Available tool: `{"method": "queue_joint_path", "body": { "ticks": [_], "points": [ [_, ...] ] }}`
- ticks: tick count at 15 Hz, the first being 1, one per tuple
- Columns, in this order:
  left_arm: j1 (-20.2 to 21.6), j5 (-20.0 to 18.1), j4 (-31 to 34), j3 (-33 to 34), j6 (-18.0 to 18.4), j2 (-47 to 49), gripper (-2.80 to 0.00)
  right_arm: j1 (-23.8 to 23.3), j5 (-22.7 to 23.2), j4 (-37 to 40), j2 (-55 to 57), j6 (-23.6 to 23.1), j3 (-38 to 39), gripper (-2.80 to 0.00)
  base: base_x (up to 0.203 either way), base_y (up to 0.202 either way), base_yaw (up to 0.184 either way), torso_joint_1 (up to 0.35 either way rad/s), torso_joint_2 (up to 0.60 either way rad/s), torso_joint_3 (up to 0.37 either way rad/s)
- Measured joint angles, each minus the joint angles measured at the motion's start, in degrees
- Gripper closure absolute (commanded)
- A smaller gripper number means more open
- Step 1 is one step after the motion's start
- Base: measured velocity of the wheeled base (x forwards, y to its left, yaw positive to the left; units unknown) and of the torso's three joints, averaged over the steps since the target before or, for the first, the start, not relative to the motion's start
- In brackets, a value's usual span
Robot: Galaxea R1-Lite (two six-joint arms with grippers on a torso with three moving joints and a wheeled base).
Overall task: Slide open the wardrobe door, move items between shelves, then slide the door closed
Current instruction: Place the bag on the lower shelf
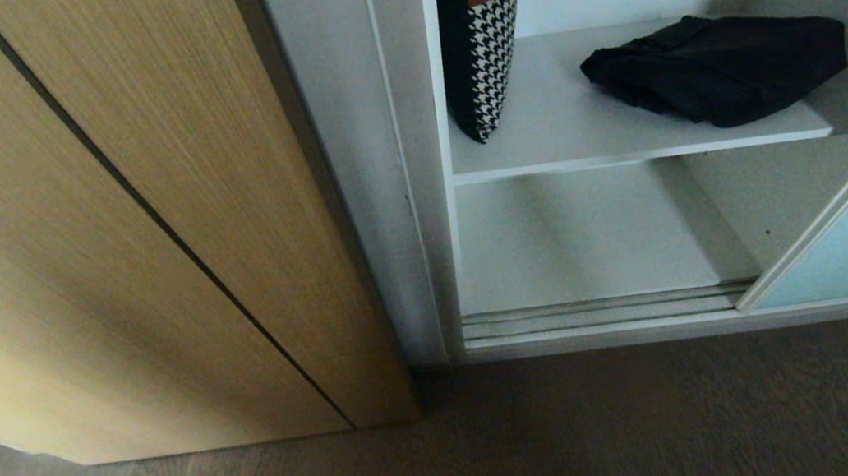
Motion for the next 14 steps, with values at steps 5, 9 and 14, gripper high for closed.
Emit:
{"method": "queue_joint_path", "body": {
  "ticks": [5,9,14],
  "points": [
    [0.0,0.0,0.0,0.0,0.0,0.0,0.00,0.0,0.0,0.0,0.0,0.0,0.0,0.00,0.195,0.000,0.001,0.003,0.00,0.002],
    [0.0,0.0,0.0,0.0,0.5,0.0,0.00,0.0,0.0,0.0,0.0,0.0,0.0,0.00,0.131,0.000,0.002,0.003,0.00,0.004],
    [0.0,0.0,0.0,0.0,-0.3,0.0,0.00,0.0,0.0,0.0,0.0,0.0,0.0,0.00,0.000,0.000,0.000,0.000,0.00,0.000]
  ]
}}
